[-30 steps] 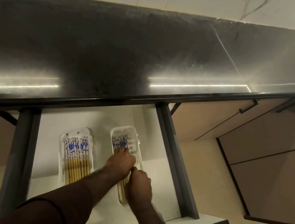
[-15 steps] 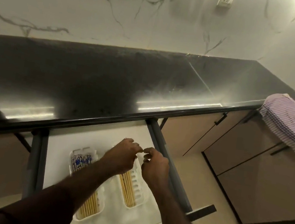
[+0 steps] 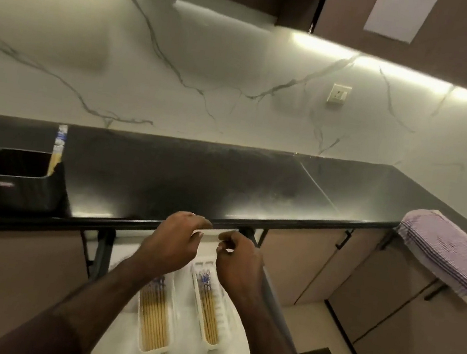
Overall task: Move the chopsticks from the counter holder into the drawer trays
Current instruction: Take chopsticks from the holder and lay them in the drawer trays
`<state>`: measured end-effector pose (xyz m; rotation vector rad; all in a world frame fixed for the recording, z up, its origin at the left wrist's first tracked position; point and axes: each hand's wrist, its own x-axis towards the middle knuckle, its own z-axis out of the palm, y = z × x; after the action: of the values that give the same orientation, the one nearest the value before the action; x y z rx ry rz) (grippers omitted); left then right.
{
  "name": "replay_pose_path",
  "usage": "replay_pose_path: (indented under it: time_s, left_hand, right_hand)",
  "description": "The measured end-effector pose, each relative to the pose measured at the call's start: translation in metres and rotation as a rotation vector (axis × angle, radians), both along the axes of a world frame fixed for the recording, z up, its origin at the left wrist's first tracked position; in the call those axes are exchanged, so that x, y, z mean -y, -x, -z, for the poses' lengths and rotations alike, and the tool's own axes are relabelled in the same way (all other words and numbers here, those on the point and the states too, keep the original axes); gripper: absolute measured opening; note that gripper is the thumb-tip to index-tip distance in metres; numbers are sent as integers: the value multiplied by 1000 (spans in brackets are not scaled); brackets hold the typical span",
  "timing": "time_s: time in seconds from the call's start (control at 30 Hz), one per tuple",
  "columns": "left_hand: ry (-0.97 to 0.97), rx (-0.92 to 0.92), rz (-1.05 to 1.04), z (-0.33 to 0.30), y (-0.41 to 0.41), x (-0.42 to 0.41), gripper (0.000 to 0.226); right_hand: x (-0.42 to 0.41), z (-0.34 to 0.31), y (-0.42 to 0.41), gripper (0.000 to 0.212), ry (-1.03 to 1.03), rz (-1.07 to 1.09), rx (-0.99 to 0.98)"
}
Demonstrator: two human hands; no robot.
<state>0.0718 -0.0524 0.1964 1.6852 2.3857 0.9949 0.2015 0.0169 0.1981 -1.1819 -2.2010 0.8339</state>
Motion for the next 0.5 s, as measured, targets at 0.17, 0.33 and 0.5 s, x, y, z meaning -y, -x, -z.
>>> replay_pose_path:
  time_s: [0.17,0.33,0.5]
  left_hand:
    - [-55,-55,-72,-35,35,61,34]
    - [-110,-80,-165,-58,99,129,35]
    - [-170,-107,-213,-72,178,203,34]
  right_hand:
    - [39,-34,37,24,-70,-55,-49]
    - [88,-59,106,25,-116,-163,-83]
    - [148,-74,198,24,-164,-238,-127]
